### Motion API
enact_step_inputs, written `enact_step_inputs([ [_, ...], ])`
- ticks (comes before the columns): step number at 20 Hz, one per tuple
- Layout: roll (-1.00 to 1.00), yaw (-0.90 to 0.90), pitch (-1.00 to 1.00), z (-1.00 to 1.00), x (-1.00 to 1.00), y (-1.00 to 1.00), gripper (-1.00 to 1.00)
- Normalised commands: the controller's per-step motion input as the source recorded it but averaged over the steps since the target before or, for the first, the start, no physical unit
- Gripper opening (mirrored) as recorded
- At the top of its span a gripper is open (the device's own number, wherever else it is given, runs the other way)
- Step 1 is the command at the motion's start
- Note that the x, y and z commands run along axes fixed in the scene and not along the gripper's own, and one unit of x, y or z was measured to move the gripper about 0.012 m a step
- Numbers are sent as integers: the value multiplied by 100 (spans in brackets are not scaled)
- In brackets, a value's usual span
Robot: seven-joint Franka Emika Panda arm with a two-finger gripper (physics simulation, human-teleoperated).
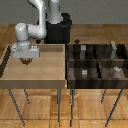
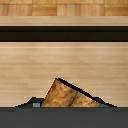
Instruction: Place the loaf of bread into the appropriate compartment.
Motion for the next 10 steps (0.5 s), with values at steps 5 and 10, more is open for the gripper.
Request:
enact_step_inputs([
  [5,0,0,0,0,0,100,-100],
  [10,0,0,0,0,0,100,-100],
])
